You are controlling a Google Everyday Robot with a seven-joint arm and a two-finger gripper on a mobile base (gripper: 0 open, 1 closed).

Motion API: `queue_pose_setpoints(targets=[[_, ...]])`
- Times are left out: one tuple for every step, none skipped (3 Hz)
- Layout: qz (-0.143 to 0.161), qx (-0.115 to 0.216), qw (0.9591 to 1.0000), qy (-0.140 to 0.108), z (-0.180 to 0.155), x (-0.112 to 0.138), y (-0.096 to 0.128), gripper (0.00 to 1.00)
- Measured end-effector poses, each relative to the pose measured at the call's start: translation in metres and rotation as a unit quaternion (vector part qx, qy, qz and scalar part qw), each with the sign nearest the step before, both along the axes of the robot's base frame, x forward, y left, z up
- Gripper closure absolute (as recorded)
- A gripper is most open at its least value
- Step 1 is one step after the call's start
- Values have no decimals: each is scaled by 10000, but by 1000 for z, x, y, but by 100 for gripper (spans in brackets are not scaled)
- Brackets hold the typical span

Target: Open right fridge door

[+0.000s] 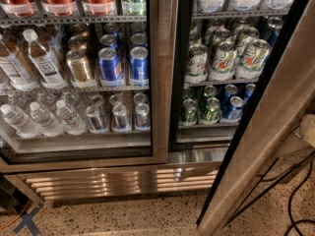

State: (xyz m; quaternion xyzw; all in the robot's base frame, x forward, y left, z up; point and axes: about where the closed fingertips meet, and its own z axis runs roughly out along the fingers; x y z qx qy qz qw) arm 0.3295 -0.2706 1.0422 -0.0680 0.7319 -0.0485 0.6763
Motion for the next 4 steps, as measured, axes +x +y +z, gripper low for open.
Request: queue_pose_setpoints(targets=[[-43,52,9999,-113,15,-9,9,0],[-187,75,9987,-465,55,-45,20,0],[-178,44,9986,-487,58,-47,23,0],[-178,44,9986,-487,58,-47,23,0]])
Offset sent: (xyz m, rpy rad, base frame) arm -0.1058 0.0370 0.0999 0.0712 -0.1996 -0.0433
